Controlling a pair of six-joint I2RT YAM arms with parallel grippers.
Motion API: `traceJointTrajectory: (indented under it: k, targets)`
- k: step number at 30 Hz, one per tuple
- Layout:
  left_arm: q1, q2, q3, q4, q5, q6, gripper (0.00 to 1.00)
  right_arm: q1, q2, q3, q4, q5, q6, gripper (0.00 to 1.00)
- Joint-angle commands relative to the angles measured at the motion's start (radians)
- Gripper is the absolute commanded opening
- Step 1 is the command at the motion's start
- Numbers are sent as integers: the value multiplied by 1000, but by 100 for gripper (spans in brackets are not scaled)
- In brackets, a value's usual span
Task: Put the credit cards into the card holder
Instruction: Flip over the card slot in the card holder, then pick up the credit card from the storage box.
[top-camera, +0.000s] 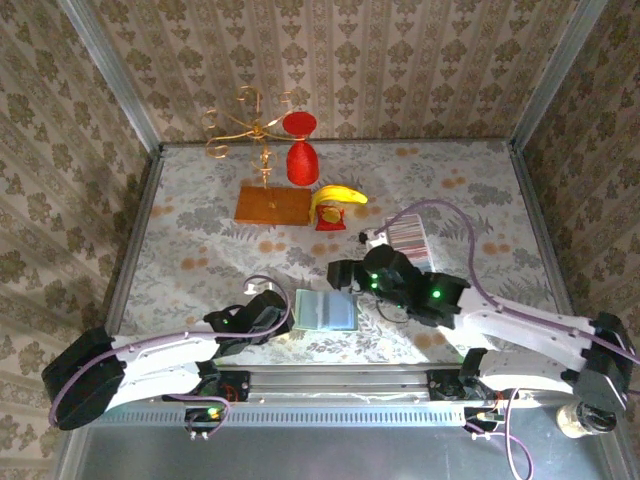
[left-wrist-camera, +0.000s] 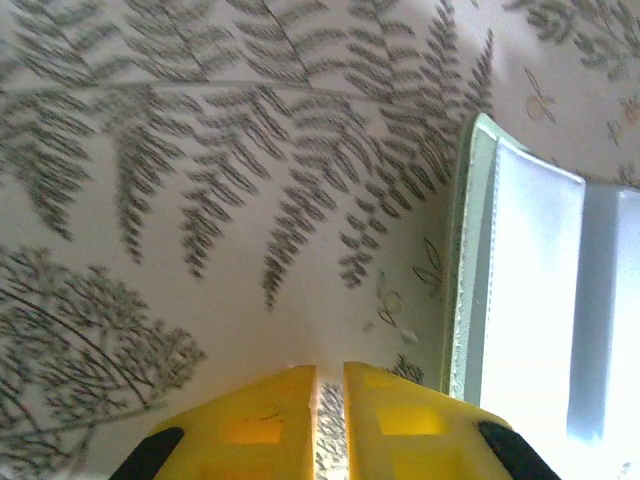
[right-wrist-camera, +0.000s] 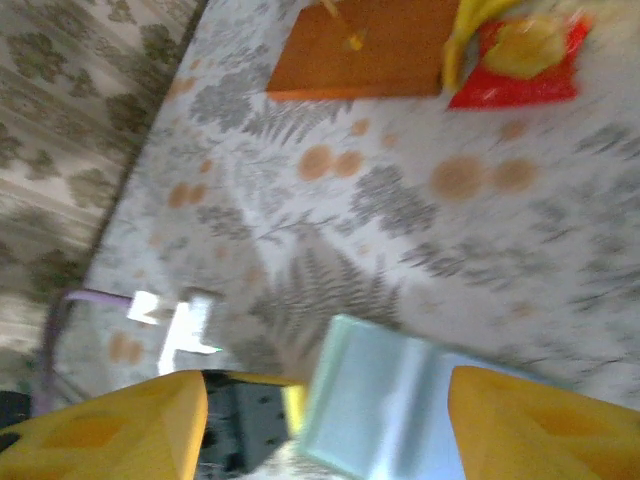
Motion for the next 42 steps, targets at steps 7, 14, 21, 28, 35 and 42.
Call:
traceJointTrajectory:
  k: [7, 14, 21, 28, 35, 42]
  targets:
    - [9, -228, 5, -249, -75, 63, 23, -28, -334, -41, -290, -12, -1314, 79]
    - [18, -285, 47, -275, -80, 154, 32, -141, -277, 9, -693, 31, -1790, 82]
    - [92, -198, 147, -280, -55, 277, 42, -421, -200, -60, -574, -75, -1990, 87]
    - [156, -174, 126, -206, 114, 272, 46, -484, -88, -112, -369, -138, -2043, 100]
    - [157, -195, 141, -219, 125, 292, 46, -497, 66, -75, -278, -134, -2063, 100]
    - [164, -202, 152, -232, 137, 305, 47, -510, 104, -64, -355, -126, -2101, 100]
